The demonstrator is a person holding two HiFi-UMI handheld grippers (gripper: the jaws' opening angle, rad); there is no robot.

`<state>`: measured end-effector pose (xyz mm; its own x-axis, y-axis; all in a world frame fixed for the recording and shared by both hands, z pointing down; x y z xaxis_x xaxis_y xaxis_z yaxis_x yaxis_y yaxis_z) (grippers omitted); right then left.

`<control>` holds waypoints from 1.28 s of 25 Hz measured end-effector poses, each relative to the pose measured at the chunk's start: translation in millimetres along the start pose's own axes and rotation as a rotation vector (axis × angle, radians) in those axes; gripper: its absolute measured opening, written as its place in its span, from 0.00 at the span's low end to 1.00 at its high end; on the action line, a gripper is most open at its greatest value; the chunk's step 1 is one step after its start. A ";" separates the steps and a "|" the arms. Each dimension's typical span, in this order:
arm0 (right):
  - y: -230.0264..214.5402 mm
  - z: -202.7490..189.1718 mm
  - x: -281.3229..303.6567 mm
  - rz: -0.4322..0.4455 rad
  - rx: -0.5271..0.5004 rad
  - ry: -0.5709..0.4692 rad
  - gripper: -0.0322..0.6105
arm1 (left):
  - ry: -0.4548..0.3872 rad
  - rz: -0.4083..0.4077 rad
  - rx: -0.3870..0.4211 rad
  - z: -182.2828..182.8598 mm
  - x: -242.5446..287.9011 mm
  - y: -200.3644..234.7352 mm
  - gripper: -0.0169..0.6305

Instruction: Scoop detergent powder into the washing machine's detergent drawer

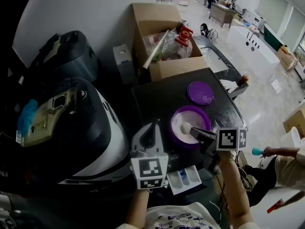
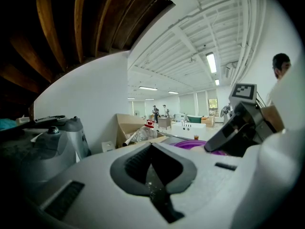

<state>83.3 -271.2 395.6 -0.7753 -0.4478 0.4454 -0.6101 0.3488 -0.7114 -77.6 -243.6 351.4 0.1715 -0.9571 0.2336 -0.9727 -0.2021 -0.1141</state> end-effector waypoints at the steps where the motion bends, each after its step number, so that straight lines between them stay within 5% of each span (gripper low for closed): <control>1: 0.9 0.6 -0.2 0.015 0.020 -0.018 0.08 | -0.001 0.000 -0.001 0.3 0.2 -0.1 0.03; 20: 15.7 -6.0 -6.3 0.418 0.452 -0.205 0.08 | -0.003 -0.017 -0.001 1.9 1.9 -3.2 0.03; 32: 21.6 -11.6 -13.0 0.487 0.542 -0.253 0.08 | -0.006 -0.037 0.001 -1.8 0.8 2.0 0.03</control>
<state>78.3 -248.3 380.7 -0.8350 -0.5447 -0.0780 0.0066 0.1319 -0.9912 -79.7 -244.4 353.1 0.2084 -0.9501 0.2321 -0.9655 -0.2377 -0.1063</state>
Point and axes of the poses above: the fingertips, and each gripper's own axes: x forward along the fingers, y to its left, z out of its top, the point moved 3 cm from there along -x, backward along the fingers, and after that the axes turned 1 degree about -x, right-handed, at the moved point
